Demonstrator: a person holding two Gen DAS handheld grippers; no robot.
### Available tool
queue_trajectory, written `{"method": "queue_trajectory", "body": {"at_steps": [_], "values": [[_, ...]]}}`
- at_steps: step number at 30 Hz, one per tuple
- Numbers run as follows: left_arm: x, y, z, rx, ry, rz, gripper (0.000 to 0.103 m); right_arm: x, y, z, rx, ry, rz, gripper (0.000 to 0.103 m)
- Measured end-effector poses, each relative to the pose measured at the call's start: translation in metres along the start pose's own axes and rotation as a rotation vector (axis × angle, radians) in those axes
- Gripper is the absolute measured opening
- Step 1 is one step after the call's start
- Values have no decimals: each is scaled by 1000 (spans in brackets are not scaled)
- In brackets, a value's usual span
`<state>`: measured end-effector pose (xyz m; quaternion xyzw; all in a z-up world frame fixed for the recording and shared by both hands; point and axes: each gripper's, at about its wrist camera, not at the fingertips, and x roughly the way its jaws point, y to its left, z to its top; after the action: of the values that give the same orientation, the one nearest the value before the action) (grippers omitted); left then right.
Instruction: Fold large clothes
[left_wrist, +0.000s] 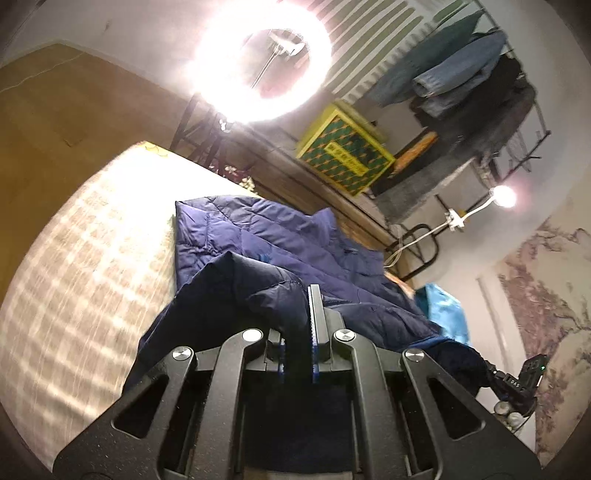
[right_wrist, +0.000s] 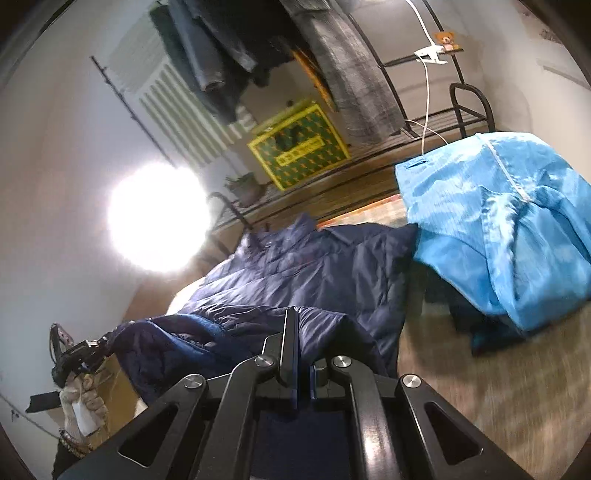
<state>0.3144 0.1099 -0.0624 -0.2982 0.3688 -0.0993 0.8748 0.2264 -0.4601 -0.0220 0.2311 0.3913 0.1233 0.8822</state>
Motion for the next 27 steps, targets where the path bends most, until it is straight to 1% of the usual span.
{"method": "queue_trajectory", "body": {"at_steps": [4,5,8,11,13,16,17,18,19,20,21,22,24,25,26,27], "values": [[59,13,5,-7,48,57,7,51,-15,16,-1,36,-61,1],[71,17,4,-6,61,71,7,66,-21,19,3,51,-80,1],[109,29,2,-2,96,108,7,96,-34,20,14,91,-111,1],[127,40,-1,-15,117,102,8,117,-45,21,10,121,-127,1],[136,45,0,-14,133,94,8,123,-48,21,-1,133,-126,1],[140,48,5,-35,169,67,13,129,-51,21,-16,157,-112,3],[138,50,9,-46,176,42,17,130,-52,23,-11,166,-102,6],[135,50,13,-57,179,23,27,130,-55,25,0,173,-79,13],[132,51,15,-69,184,7,34,128,-57,27,13,177,-51,17],[126,52,19,-81,181,-13,49,125,-59,29,28,177,-19,22],[120,52,23,-88,170,-26,57,122,-60,31,36,175,7,30],[113,53,28,-95,154,-45,58,120,-61,33,37,172,29,35],[103,56,35,-98,144,-87,58,111,-61,37,29,156,66,59],[97,57,40,-94,134,-100,58,102,-61,38,15,140,85,61],[91,58,44,-57,109,-83,58,99,-59,39,-4,130,91,61],[88,55,47,-3,92,-41,58,94,-57,40,-36,118,78,61]]}}
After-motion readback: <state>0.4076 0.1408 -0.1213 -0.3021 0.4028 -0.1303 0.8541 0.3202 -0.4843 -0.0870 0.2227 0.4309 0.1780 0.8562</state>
